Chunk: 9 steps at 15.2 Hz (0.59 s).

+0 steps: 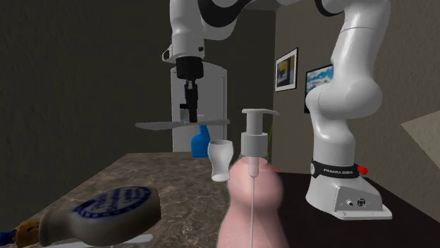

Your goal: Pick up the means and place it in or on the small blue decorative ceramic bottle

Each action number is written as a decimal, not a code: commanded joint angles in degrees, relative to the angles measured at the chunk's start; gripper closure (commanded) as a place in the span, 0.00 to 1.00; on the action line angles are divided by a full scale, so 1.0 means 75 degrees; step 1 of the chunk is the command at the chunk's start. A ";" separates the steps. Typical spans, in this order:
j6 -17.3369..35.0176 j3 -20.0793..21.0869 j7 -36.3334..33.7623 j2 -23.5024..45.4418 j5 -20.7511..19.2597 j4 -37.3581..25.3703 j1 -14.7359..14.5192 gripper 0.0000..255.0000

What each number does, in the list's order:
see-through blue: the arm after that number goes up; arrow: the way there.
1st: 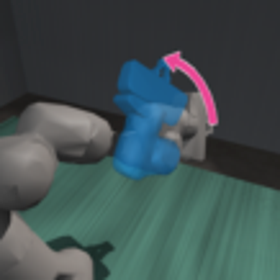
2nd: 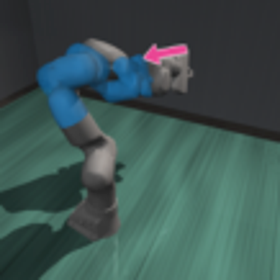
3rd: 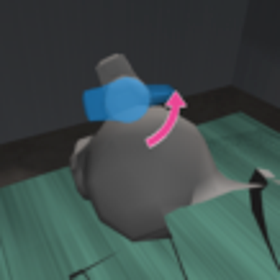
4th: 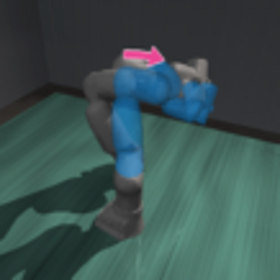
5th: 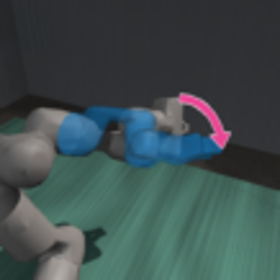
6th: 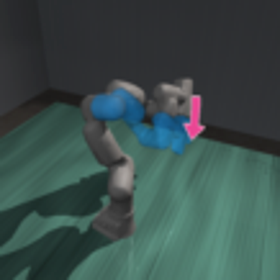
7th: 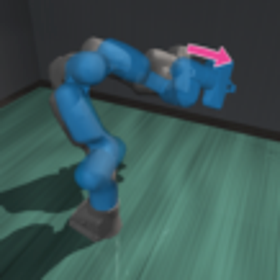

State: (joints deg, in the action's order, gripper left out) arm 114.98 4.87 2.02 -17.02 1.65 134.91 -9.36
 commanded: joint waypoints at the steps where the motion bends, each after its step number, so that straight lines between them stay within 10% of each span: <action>1: 0.0013 0.0140 -0.0215 0.0532 0.0005 -0.0517 -0.0068 1.00; 9: -0.0490 0.0532 -0.1005 0.2707 -0.0226 -0.3186 -0.0338 1.00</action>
State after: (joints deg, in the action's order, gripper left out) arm 111.98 8.46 -4.59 1.11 0.25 113.86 -11.52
